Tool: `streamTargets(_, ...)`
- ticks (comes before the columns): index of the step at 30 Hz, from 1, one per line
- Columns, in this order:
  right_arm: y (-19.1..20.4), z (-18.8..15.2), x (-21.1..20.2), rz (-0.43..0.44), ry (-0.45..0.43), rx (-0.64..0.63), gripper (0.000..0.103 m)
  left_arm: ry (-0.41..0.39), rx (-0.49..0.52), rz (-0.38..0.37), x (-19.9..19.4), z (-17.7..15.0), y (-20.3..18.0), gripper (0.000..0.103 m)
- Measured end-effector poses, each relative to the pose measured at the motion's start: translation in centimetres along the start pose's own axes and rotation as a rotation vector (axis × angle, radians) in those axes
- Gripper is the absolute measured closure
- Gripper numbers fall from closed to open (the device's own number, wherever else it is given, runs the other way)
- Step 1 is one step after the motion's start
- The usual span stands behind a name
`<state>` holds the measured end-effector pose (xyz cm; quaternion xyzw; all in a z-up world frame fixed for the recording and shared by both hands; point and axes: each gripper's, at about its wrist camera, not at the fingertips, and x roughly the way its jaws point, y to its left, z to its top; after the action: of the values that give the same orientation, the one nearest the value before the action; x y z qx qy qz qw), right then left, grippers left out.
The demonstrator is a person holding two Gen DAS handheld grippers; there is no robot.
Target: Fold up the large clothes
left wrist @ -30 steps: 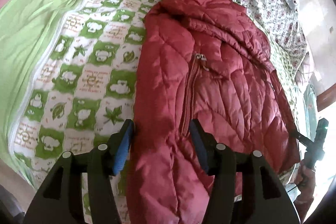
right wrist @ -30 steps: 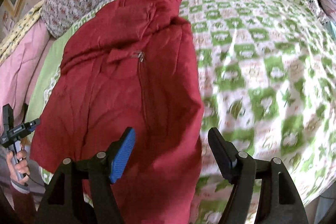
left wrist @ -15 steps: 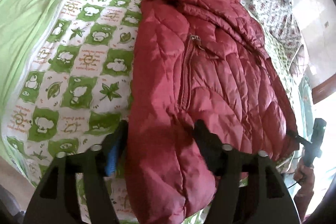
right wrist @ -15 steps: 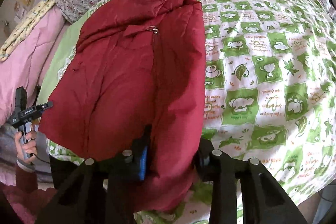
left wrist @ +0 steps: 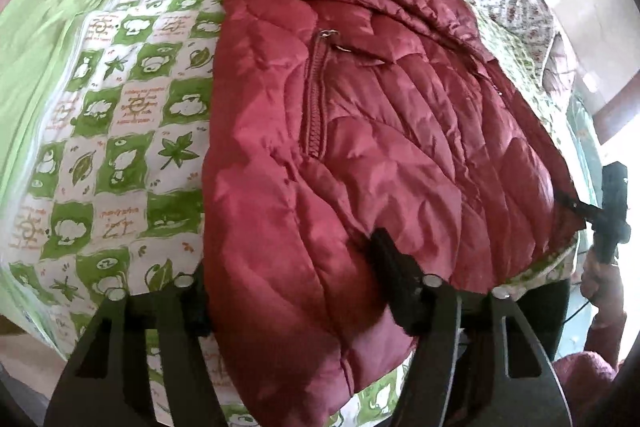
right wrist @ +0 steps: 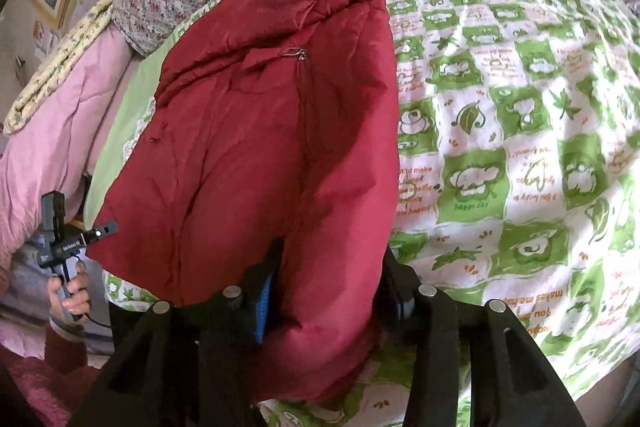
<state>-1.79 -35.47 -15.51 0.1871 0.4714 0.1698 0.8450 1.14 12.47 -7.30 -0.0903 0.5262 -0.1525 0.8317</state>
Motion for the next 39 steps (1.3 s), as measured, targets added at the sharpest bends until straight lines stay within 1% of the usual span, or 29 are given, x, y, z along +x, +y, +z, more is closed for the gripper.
streamTargets(2,0.1,-0.1,-0.1,0.012,-0.008,-0.003,0.057,-0.006,-0.004,-0.033,-0.2,0.0,0.2,0.07)
streamTargets(3,0.2,-0.1,-0.1,0.017,-0.009,-0.006,0.061,-0.009,-0.01,-0.051,-0.2,0.0,0.3,0.073)
streamTargets(5,0.4,-0.1,-0.2,0.04,-0.013,-0.015,0.066,-0.018,-0.005,-0.053,-0.3,0.0,-0.1,0.08)
streamTargets(6,0.5,-0.1,-0.3,0.058,-0.018,-0.018,0.069,-0.024,0.005,-0.049,-0.4,0.0,-0.4,0.081)
streamTargets(8,0.8,0.0,-0.6,0.074,-0.03,-0.023,0.071,-0.038,0.02,-0.04,-0.7,0.0,-1.0,0.083)
streamTargets(10,0.8,0.2,-1.0,0.096,-0.046,-0.022,0.073,-0.051,0.024,-0.044,-1.0,0.1,-1.3,0.084)
streamTargets(15,1.0,0.8,-2.0,0.143,-0.098,-0.013,0.076,-0.1,-0.007,-0.093,-2.5,0.7,-1.4,0.087)
streamTargets(19,1.3,1.9,-3.5,0.187,-0.167,0.003,0.076,-0.168,-0.012,-0.12,-4.5,1.9,-1.7,0.087)
streamTargets(23,2.1,3.4,-5.0,0.212,-0.234,-0.001,0.077,-0.242,-0.007,-0.14,-6.3,3.5,-2.3,0.087)
streamTargets(27,2.9,5.4,-6.3,0.237,-0.3,-0.006,0.077,-0.317,-0.019,-0.162,-7.8,5.8,-2.6,0.087)
streamTargets(30,3.0,7.2,-6.9,0.245,-0.345,0.003,0.077,-0.351,-0.02,-0.162,-8.4,7.5,-2.8,0.087)
streamTargets(36,2.8,11.3,-7.2,0.263,-0.408,0.023,0.077,-0.392,-0.029,-0.172,-8.8,11.2,-2.8,0.087)
streamTargets(39,2.9,13.7,-6.9,0.272,-0.421,0.029,0.078,-0.405,-0.046,-0.179,-8.7,13.8,-2.6,0.087)
